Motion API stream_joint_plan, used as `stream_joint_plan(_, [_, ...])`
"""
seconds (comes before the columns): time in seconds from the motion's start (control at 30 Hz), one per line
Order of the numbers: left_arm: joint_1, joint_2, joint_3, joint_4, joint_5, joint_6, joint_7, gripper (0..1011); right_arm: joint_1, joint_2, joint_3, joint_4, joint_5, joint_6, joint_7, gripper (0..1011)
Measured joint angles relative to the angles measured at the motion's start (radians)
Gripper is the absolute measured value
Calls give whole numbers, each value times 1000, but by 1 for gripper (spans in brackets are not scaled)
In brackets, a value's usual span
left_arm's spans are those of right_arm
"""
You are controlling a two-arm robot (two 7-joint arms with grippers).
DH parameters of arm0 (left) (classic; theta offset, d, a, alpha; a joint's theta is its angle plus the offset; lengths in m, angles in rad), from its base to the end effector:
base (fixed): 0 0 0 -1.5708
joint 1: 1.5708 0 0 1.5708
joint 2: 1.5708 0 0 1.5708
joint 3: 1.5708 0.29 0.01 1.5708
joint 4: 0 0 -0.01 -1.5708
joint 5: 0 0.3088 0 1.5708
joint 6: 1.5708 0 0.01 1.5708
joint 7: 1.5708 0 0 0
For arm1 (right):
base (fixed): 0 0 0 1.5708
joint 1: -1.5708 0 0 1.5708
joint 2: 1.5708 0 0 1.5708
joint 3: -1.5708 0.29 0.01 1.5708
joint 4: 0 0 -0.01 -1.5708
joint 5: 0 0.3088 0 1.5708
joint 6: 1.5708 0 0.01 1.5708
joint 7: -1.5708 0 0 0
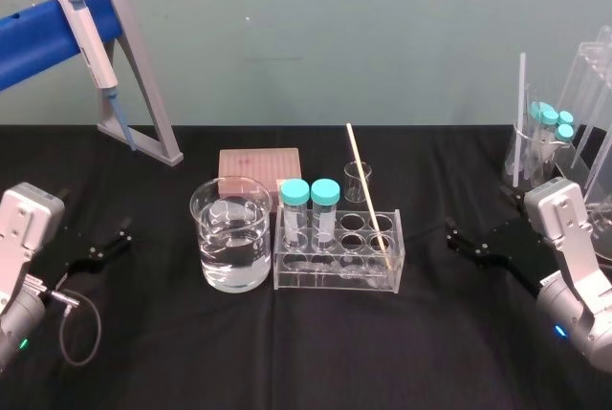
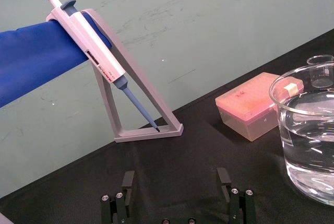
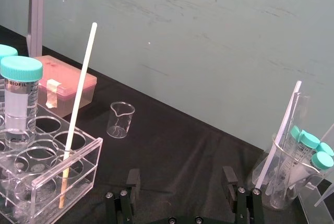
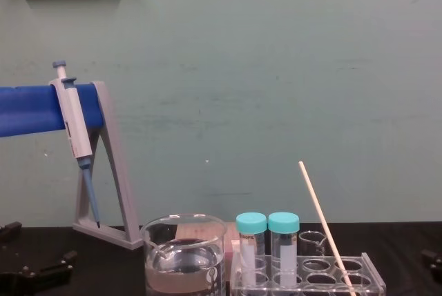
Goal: Hold the thermometer with one hand and immerse one end into the beaker, then reinsert it into the test tube rack.
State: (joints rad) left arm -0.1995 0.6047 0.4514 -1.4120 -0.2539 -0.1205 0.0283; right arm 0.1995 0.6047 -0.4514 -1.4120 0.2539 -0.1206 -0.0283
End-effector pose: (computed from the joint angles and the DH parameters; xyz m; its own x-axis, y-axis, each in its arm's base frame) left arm 0.3581 0.0827 -0.3023 0.2923 0.8803 0.3738 -0.9553 0.2873 0.0703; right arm 0.3581 -0.0827 -0.3023 0.2923 -0.8803 0.3737 0.9552 0.2873 -0.0702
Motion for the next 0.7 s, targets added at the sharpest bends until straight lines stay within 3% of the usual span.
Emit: stream_joint_plan(0.7, [0, 0, 0, 0, 0, 0, 0, 1004, 0, 0, 0, 0, 0, 0, 0, 1003])
